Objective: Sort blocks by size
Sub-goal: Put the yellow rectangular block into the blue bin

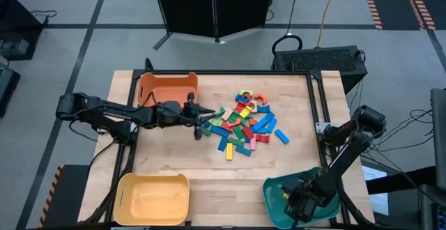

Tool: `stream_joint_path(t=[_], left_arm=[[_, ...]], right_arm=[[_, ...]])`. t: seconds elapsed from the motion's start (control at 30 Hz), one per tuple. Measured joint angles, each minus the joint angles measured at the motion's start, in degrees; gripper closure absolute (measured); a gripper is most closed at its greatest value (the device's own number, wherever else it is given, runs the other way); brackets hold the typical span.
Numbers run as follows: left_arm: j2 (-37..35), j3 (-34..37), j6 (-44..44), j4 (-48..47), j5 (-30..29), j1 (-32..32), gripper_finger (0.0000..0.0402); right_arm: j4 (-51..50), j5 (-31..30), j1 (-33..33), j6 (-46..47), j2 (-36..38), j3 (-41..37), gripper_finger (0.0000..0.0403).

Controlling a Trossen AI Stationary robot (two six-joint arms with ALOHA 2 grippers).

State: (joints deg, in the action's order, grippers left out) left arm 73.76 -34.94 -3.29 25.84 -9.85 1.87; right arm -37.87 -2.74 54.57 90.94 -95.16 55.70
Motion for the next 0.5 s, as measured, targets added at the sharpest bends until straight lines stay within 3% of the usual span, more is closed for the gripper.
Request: stream_joint_path(t=[0.5], left_arm=[[0.0,0.0,0.2,-1.3,0.0,-3.3,0.0321]], right_arm=[[-0.2,-0.3,0.0,0.0,-1.4,0.0,0.0250]])
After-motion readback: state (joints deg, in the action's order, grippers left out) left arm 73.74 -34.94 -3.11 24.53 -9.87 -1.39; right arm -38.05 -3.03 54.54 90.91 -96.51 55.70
